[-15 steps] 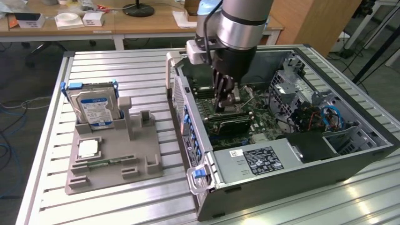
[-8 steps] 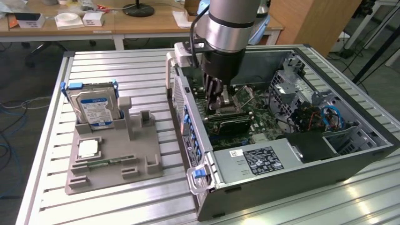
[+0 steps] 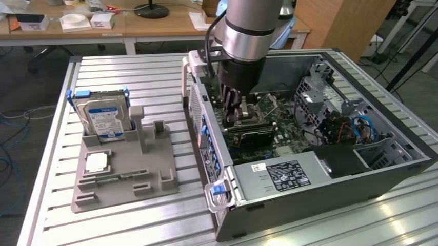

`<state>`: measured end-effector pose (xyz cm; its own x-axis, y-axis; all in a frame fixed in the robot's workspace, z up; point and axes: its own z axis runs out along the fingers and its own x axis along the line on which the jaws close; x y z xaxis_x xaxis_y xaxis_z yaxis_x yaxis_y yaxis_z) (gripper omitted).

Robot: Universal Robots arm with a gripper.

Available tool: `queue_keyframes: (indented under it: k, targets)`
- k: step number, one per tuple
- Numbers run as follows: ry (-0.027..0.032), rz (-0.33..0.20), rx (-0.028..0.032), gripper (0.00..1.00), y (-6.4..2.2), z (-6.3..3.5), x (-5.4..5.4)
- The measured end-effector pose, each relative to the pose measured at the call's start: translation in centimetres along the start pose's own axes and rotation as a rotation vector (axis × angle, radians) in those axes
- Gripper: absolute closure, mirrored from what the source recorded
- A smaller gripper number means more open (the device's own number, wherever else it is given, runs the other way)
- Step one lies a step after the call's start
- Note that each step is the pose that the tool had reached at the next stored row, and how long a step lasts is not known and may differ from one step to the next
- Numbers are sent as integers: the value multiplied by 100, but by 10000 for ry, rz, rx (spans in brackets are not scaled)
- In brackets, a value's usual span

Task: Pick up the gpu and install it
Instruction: 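Press down on the gpu until it lock into place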

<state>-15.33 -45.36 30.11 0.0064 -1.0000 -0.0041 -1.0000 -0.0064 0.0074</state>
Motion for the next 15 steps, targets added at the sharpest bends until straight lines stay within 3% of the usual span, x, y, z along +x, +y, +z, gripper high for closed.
queue_keyframes:
  k: [4, 5, 9, 10, 15]
  targets:
    - [-1, 0, -6, 89, -1, 1, -1]
    - [0, 0, -83, 89, -6, 3, -2]
    - [8, 3, -799, 89, -20, 4, -1]
    - [4, 1, -873, 89, -24, 4, 0]
    - [-8, 3, -880, 89, -23, 11, -1]
